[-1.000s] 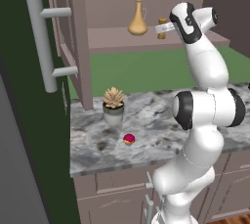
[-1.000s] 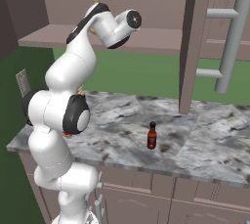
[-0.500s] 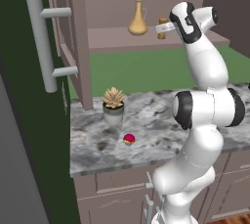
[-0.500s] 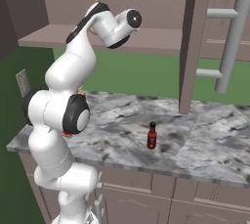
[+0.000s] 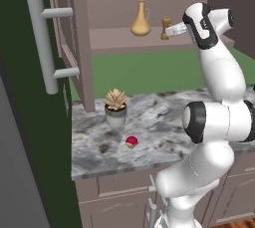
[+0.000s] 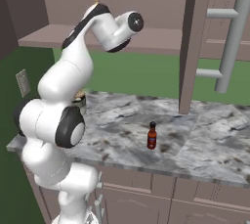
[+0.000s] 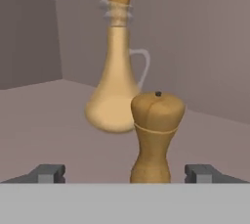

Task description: There are various items on the counter. Only move the condiments/shakers into the cabinet.

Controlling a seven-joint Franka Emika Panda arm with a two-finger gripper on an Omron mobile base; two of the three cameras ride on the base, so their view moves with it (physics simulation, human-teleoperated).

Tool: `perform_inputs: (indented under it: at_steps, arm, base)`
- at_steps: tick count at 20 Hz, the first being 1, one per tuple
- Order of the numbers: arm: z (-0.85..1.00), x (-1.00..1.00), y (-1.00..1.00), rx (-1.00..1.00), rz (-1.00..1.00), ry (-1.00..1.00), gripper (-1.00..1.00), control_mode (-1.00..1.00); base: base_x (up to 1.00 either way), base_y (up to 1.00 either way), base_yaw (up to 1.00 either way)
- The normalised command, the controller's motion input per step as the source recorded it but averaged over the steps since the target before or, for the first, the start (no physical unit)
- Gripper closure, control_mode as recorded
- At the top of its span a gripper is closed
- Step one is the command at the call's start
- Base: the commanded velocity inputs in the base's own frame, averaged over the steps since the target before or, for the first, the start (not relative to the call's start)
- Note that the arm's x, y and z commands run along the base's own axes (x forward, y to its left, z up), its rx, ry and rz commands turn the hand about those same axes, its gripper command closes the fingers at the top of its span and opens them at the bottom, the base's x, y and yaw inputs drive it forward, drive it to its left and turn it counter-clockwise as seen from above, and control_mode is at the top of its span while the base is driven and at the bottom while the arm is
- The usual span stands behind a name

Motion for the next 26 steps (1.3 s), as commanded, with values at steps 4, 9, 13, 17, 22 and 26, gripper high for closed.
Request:
perform_inputs:
  at_steps: [4, 9, 13, 17, 22, 26]
  arm:
    - [-0.29, -0.99, -0.23, 0.0, -0.06, -0.02, -1.0, -1.0]
    - [-0.49, -1.0, -0.37, 0.0, -0.12, 0.0, -1.0, -1.0]
    - [-0.72, -1.0, -0.52, 0.0, -0.17, 0.01, -1.0, -1.0]
    - [-0.84, -1.0, -0.6, 0.0, -0.19, 0.1, -1.0, -1.0]
    - [-0.88, -1.0, -0.7, 0.05, -0.17, 0.1, -1.0, -1.0]
    - [-0.81, -0.95, -0.72, 0.1, -0.15, 0.11, -1.0, -1.0]
  base:
    - [0.0, 0.0, 0.0]
    - [0.0, 0.0, 0.0]
    - [0.0, 0.0, 0.0]
    - [0.0, 0.0, 0.0]
    - [0.0, 0.0, 0.0]
    - [0.0, 0.0, 0.0]
